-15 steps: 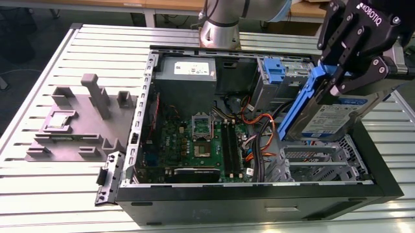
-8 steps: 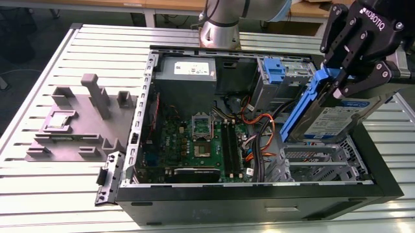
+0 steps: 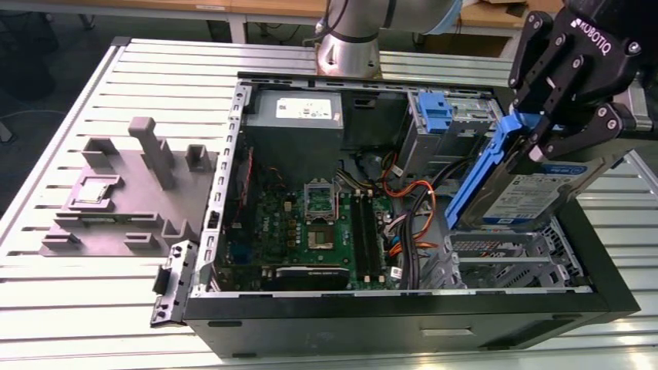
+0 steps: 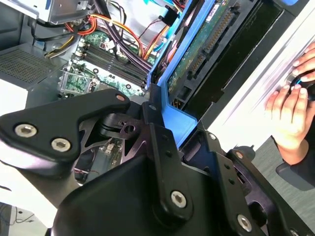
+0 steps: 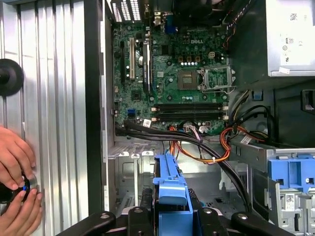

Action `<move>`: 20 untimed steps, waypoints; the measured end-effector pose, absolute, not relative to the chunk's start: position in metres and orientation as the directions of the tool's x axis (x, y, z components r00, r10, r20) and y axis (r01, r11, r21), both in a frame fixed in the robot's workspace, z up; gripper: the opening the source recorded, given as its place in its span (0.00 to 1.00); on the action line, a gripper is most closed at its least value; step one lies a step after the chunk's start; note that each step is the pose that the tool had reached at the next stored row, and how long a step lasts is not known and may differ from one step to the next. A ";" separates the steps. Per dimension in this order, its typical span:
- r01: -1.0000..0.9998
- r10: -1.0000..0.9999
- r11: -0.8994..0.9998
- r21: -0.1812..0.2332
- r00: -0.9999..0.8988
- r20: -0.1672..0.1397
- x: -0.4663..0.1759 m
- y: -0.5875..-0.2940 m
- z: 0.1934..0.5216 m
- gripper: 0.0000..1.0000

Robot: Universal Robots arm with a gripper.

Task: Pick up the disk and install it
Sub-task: 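Insert the disk into the insertion slot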

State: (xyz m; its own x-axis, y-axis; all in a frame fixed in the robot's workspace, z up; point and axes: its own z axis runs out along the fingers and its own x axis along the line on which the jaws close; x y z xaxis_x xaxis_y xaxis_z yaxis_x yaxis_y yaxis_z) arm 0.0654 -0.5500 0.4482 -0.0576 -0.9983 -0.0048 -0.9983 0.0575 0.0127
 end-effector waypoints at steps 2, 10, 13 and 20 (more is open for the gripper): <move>-0.998 -0.998 0.058 0.013 -0.058 -0.004 0.066 -0.551 0.448 0.37; -0.998 -0.998 0.057 0.013 -0.057 -0.004 0.068 -0.555 0.445 0.37; -0.998 -0.998 0.057 0.013 -0.057 -0.004 0.068 -0.557 0.445 0.37; -0.998 -0.998 0.057 0.012 -0.057 0.001 0.070 -0.561 0.443 0.37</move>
State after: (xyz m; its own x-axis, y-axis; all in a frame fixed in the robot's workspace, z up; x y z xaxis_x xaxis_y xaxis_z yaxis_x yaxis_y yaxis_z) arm 0.0699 -0.5608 0.4431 -0.0574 -0.9983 0.0012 -0.9983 0.0574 0.0124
